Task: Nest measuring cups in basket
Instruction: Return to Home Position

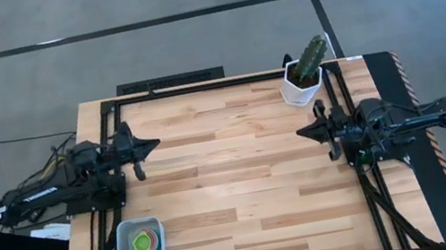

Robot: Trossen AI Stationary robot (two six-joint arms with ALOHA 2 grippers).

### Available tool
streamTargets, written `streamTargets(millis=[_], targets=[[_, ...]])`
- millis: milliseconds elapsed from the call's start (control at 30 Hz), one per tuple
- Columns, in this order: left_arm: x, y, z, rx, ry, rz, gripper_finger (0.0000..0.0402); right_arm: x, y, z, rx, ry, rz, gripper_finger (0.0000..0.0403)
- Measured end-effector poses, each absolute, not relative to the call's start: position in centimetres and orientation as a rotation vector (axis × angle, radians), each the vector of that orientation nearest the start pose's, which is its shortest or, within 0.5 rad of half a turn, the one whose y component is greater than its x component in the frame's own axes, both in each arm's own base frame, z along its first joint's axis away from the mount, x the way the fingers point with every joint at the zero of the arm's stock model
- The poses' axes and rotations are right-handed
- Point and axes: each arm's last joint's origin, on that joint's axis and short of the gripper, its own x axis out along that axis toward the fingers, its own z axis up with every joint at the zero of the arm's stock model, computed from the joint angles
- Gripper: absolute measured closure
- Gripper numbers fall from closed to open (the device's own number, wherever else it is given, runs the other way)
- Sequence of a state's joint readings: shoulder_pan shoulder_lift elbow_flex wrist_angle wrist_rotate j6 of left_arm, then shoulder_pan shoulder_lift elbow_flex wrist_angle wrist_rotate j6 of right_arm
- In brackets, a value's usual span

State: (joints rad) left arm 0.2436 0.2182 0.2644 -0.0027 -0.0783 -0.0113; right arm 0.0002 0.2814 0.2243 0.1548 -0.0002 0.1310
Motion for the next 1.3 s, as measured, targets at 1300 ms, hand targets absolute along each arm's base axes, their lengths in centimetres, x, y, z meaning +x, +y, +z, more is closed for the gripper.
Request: streamTargets(millis=[1300], targets=[[8.8, 2.6, 19.6, 0.045, -0.051, 0.394, 0.0401, 9.6, 0.0, 17.9, 0.074, -0.139, 0.024, 0.0391]])
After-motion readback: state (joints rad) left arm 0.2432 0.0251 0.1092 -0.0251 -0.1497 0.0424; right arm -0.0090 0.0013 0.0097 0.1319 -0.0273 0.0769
